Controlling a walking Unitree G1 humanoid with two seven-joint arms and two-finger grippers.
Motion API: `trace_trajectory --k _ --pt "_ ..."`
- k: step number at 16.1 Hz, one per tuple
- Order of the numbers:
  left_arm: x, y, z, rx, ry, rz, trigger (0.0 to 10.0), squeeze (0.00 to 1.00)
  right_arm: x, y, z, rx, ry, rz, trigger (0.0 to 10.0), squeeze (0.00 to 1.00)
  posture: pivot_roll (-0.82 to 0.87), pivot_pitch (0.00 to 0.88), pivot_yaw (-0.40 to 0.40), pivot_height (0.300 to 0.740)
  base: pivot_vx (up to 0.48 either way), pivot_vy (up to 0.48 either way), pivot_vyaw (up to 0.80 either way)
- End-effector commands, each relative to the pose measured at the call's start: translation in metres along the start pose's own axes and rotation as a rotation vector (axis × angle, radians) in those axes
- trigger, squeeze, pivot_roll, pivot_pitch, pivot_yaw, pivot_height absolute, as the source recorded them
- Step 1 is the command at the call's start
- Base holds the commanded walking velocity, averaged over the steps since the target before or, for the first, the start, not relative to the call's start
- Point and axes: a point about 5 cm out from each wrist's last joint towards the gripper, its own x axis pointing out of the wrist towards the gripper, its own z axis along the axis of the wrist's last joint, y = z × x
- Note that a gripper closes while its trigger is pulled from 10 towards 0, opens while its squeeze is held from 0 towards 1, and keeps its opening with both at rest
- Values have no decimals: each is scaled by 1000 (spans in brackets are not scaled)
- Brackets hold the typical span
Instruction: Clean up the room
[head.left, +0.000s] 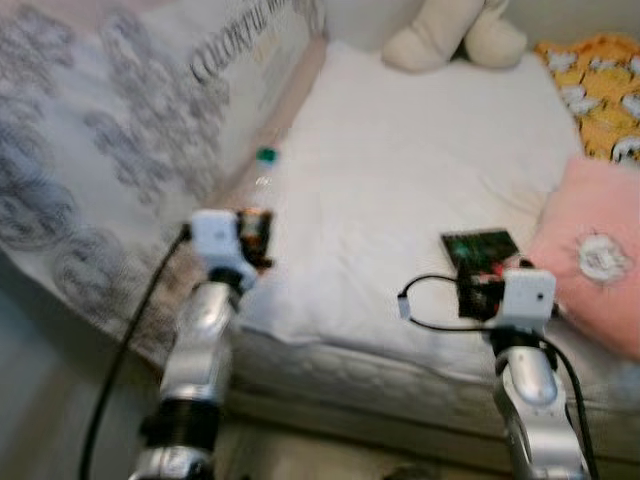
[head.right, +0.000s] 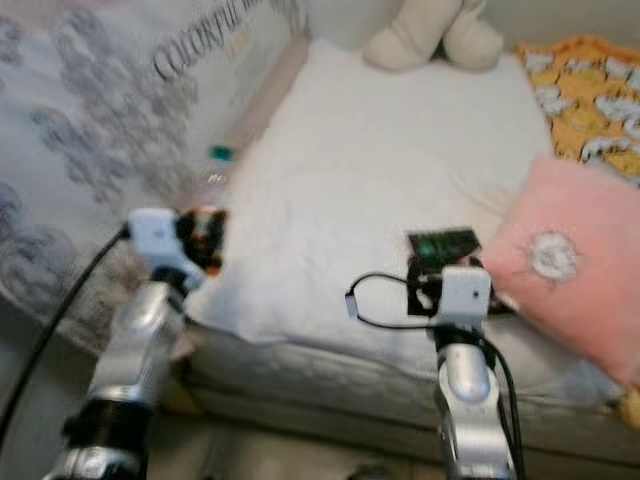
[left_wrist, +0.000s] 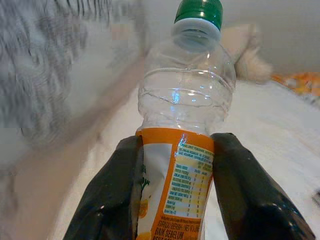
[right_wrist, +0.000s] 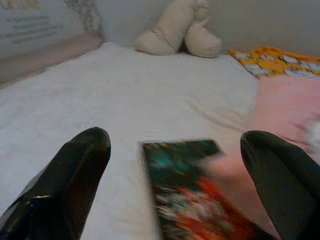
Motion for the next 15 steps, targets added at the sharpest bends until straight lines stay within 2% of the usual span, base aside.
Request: trace_trajectory --k 1,3,6,12,15 --pt "1 -7 3 4 -11 -31 10000 0 -1 -4 3 2 -18 5 10000 0 -194 0 73 740 0 -435 0" --pt "0 -10 1 27 -9 -59 10000 0 -4 -3 -4 1 6 15 10000 0 -188 0 80 740 0 -426 0" --pt "1 -22 2 52 -27 -115 10000 0 1 13 1 19 -21 57 10000 0 -188 0 85 740 0 -428 0" --pt "1 -23 -1 78 -22 -137 10000 0 5 9 0 11 -20 58 10000 0 -189 0 84 740 0 -426 0" --pt "-5 -22 -2 112 -47 -146 10000 0 4 9 1 22 -28 65 10000 0 -186 0 82 740 0 -424 0"
